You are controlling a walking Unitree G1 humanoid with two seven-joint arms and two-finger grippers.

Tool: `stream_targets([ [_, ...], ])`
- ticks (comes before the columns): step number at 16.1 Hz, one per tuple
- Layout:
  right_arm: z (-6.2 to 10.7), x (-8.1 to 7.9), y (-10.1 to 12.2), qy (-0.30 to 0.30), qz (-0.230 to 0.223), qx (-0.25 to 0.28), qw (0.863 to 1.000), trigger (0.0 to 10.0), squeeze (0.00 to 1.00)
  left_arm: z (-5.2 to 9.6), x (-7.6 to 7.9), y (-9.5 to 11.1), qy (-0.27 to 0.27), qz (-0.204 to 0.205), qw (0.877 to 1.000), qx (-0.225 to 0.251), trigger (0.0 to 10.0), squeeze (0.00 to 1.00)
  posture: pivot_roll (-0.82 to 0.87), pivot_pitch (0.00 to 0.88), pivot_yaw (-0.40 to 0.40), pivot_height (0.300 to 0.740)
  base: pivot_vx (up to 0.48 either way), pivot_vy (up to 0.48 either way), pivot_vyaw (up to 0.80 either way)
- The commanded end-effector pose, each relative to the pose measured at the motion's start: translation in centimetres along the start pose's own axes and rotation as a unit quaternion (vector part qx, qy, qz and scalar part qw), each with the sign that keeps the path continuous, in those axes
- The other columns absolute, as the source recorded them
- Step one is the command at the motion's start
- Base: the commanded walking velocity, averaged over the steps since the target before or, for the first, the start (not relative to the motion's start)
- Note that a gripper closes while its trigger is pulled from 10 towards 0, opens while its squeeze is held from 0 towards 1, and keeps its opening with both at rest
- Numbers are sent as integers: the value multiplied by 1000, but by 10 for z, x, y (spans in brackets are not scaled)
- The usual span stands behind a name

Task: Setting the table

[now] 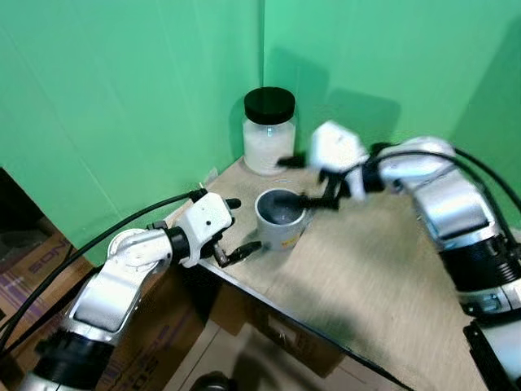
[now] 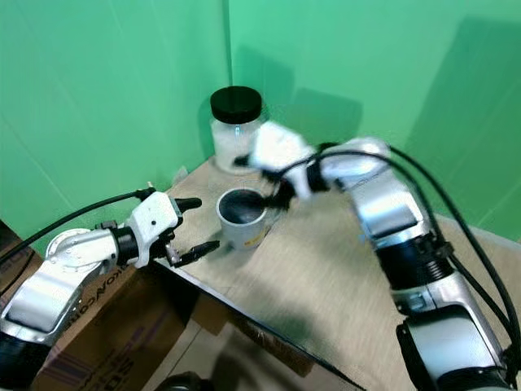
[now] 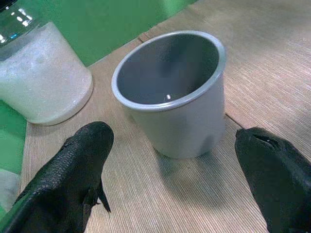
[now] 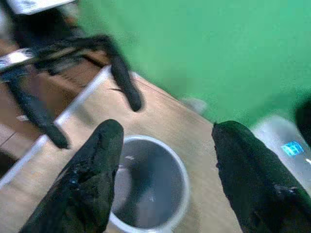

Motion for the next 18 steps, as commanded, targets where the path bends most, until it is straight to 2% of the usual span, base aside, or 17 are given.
stream_targets([
  [1,2,6,-8,-26,-17,7,999,10000,1000,-4,-1,1,2,-8,1000,-2,10000,0,68,0,43,740,0,0,0],
  [4,4,12,-49,-100,-102,16,990,10000,1000,-9,-8,-6,35,-23,999,-14,10000,0,72,0,41,740,0,0,0],
  [7,5,3,-67,-86,-150,38,984,10000,1000,-10,-8,-6,35,-18,999,-9,10000,0,74,0,39,740,0,0,0],
  [8,5,-2,-80,-80,-160,30,983,10000,196,-11,-7,-8,35,-19,999,-11,10000,0,73,0,39,740,0,0,0],
  [9,4,-4,-86,-85,-166,28,982,10000,0,-11,-7,-9,36,-20,999,-13,10000,0,73,0,39,740,0,0,0],
  [13,1,-6,-95,-91,-190,40,977,10000,0,-12,-9,-14,42,-23,999,-22,10000,0,76,0,39,740,0,0,0],
  [17,-11,-32,-101,-6,-208,44,977,10000,0,-12,-14,-17,59,-26,998,-29,10000,0,82,0,32,740,0,0,0],
  [18,-11,-32,-101,-4,-208,49,977,10000,0,-12,-16,-18,63,-27,997,-29,10000,0,83,0,31,740,0,0,0],
])
Point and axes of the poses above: a point about 5 cm out from each wrist's last joint towards the gripper, its own z axis pointing back from the gripper into the wrist, its own y axis along the axis of the wrist's last joint, x = y × z, the point moved 3 cm from there along -z, pointing out of the wrist towards the gripper, and after that the axes turned 2 degrees about -z, right-handed, at the moved point
